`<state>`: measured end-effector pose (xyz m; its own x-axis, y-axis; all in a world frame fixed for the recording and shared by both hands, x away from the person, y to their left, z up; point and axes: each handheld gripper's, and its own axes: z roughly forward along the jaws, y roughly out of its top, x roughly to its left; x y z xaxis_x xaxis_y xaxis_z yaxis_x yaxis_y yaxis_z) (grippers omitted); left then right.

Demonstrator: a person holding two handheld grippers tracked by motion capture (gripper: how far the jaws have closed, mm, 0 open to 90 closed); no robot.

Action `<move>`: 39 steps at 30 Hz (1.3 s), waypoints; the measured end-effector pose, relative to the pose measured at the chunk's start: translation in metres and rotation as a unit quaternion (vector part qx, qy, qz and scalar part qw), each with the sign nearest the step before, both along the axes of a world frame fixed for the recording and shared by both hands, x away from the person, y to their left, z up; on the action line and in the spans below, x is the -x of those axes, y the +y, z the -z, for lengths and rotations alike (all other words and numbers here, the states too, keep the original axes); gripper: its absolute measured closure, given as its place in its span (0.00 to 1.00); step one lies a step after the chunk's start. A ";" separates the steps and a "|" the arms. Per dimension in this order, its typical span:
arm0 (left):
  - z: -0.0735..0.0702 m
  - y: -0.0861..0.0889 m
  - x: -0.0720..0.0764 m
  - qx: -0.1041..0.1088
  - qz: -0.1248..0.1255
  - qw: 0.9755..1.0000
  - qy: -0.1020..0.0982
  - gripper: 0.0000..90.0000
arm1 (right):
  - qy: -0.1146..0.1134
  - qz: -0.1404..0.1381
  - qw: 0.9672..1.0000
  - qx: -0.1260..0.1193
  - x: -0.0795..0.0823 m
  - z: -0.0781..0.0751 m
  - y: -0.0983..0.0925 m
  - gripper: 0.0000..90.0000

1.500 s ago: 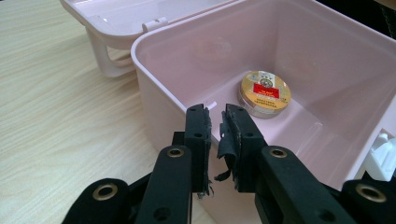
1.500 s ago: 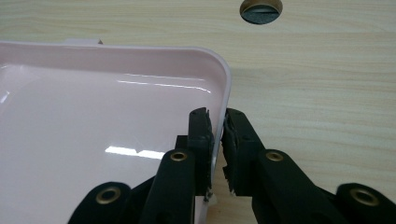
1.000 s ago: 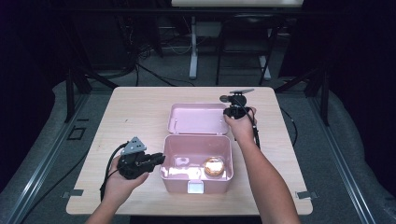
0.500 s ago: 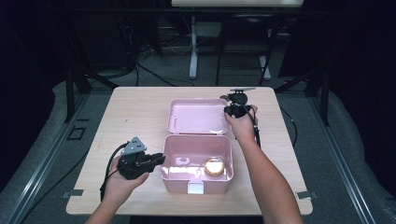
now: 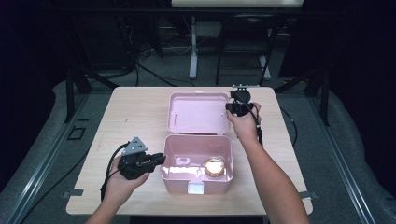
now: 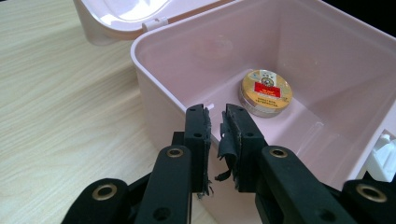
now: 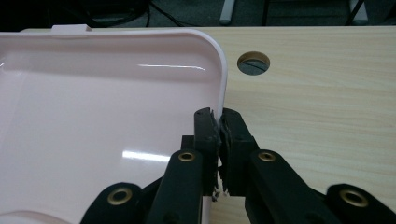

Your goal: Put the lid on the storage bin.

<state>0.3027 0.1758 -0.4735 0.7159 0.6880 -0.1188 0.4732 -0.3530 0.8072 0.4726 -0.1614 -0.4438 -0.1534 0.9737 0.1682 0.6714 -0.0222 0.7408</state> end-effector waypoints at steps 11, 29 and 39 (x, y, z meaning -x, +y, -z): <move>0.000 0.000 -0.001 0.001 0.000 1.000 0.004 0.88 | -0.031 -0.019 0.999 -0.007 0.017 -0.021 -0.005 0.97; -0.001 0.001 -0.003 0.009 -0.002 1.000 0.018 0.88 | -0.096 -0.046 0.994 -0.004 0.053 -0.042 -0.009 0.97; 0.000 0.002 -0.004 0.013 -0.002 1.000 0.019 0.87 | -0.113 -0.058 0.992 -0.003 0.066 -0.047 -0.009 0.97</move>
<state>0.3067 0.1777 -0.4733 0.7078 0.6872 -0.1635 0.5045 -0.3297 0.7980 0.4063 -0.1705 -0.3969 -0.2983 0.9464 0.1235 0.4867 0.0396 0.8727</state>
